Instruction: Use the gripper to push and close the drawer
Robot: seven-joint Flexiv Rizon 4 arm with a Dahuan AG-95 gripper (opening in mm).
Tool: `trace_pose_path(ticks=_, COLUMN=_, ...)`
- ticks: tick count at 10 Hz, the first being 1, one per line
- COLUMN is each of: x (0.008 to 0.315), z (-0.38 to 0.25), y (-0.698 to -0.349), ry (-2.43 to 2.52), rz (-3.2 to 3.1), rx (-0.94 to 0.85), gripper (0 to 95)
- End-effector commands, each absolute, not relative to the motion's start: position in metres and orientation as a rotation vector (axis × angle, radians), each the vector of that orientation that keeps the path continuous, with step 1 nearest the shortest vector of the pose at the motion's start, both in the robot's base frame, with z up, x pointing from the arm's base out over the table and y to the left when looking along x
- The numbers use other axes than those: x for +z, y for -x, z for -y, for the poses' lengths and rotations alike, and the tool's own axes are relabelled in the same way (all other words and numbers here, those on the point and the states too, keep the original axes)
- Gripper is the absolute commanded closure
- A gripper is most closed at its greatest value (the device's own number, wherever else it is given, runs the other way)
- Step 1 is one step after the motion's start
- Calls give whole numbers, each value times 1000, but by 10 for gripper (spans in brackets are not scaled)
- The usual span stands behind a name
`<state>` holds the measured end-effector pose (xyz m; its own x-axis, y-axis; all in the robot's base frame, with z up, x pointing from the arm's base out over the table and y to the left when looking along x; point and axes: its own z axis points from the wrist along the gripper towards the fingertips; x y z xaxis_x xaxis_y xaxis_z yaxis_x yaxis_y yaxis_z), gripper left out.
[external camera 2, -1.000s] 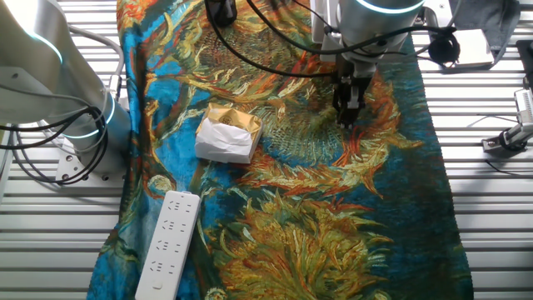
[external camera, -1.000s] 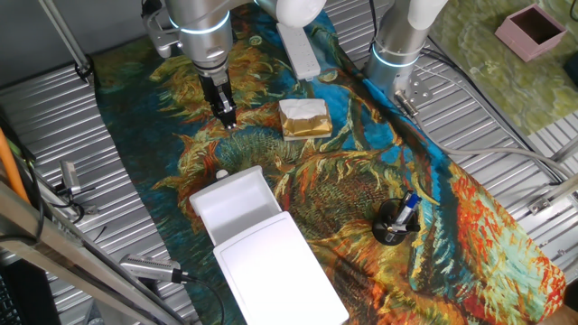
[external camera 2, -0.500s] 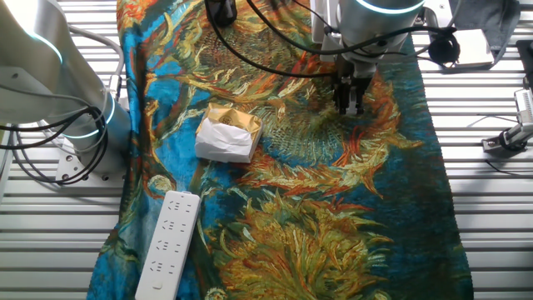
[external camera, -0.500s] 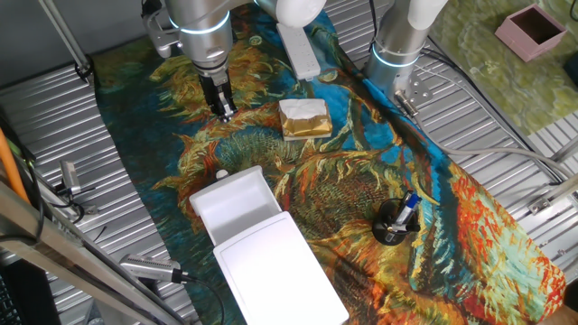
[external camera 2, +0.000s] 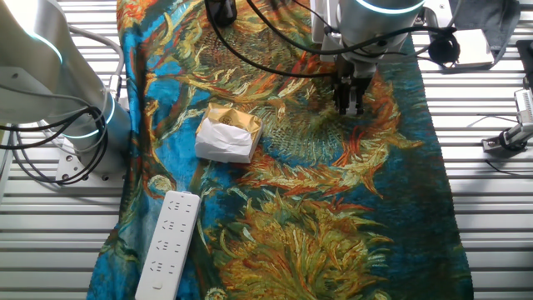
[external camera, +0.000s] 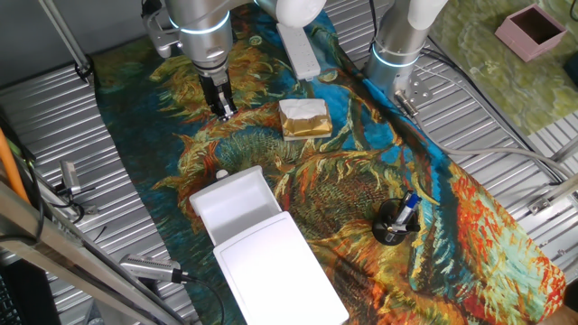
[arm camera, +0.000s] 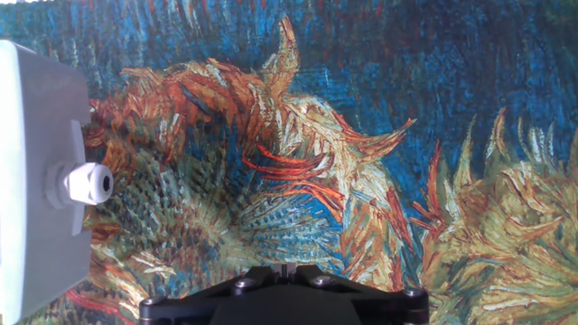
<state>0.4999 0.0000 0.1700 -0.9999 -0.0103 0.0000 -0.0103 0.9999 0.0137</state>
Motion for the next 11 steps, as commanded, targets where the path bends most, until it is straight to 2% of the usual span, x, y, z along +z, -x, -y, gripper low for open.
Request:
trace_pose_path(ticks=1, x=170, z=0, y=-500, ry=-16, rz=3140, rx=-21, gripper=950)
trace_pose_path(ticks=11, x=170, z=0, y=-499, ry=-143, rz=3141, rx=-27, gripper=950)
